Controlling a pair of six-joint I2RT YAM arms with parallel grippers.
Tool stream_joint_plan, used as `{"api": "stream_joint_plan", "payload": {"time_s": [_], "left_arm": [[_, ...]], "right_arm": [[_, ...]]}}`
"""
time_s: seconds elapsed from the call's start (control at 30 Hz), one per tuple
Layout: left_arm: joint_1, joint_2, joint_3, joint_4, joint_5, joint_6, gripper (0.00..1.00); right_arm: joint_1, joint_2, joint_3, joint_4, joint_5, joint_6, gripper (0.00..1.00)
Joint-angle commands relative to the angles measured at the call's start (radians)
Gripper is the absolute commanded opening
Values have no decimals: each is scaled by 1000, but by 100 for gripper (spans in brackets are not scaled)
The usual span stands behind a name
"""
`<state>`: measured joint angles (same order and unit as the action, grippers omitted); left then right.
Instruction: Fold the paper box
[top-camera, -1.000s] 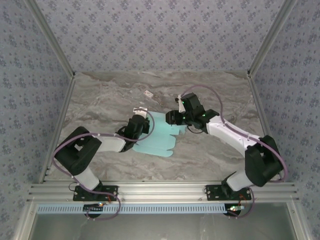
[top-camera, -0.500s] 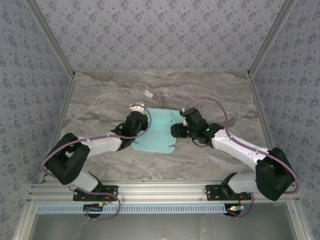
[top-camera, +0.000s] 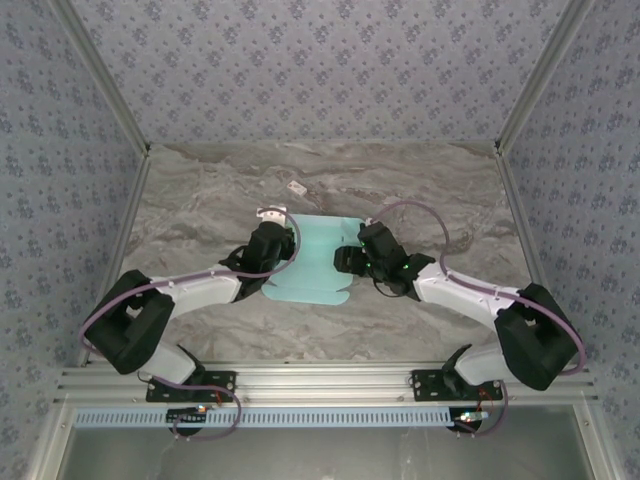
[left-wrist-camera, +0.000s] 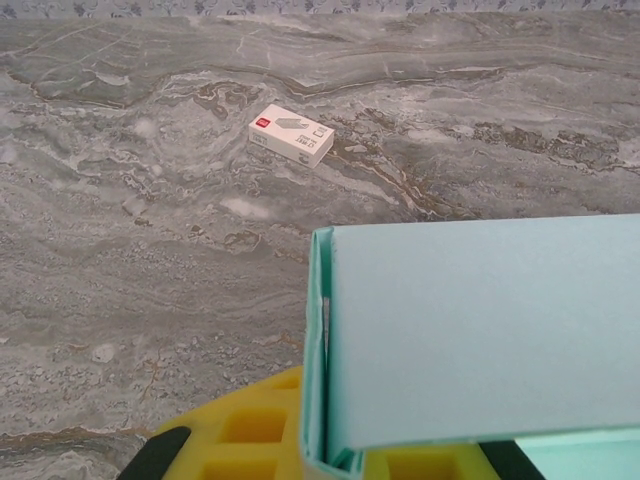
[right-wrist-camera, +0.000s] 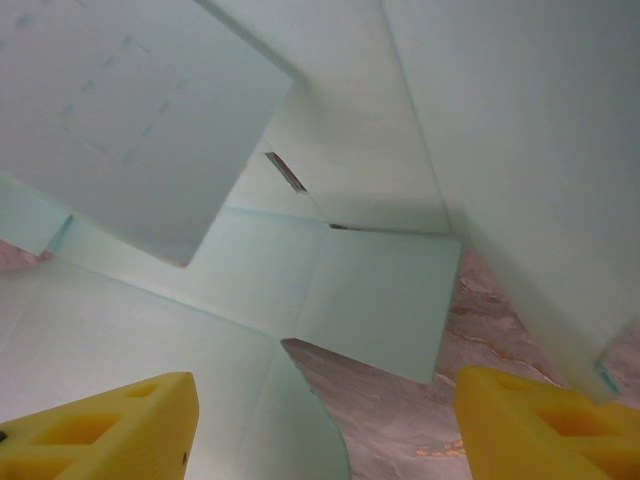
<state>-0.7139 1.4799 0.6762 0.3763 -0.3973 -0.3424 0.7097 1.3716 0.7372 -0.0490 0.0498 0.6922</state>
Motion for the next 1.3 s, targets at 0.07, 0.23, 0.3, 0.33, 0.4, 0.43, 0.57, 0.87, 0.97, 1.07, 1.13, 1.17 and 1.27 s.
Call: {"api": "stream_joint_plan", "payload": {"time_s": [0.07,0.23,0.3,0.33,0.4,0.43,0.57,0.87,0.97,1.07,1.13,1.17,1.27], "left_arm": [[-3,-34,0,13,0,-15,1],[-3,-32,-4,15,0,-14,1],[-3,-30,-5,17,0,-14,0],[-3,-28,-5,17,0,-13,0],[-2,-26,-3,18,2,-14,1],[-3,-26,-3,17,2,-14,0],[-3,-25,-2,17,3,-14,0],[-3,-21,3,15,10,-15,1],[-3,-19,3,15,13,-15,1],[-3,-17,5,15,12,-15,1],[-3,-17,4,16,14,-14,0],[-4,-17,4,15,14,-14,1],[-4,-19,1,16,14,-14,0]], "right_arm": [[3,23,2,80,0,12,69],[11,5,10,95,-9,-21,67],[14,1,11,100,-17,-29,67],[16,1,14,103,-20,-34,66],[19,1,14,114,-28,-39,65],[21,1,13,119,-33,-41,64],[30,1,22,125,-40,-54,62],[32,13,41,130,-57,-95,58],[32,14,46,131,-59,-102,57],[33,9,52,112,-41,-119,57],[29,3,57,96,-24,-128,57],[28,1,61,90,-15,-135,57],[19,-4,67,73,-1,-146,57]]}}
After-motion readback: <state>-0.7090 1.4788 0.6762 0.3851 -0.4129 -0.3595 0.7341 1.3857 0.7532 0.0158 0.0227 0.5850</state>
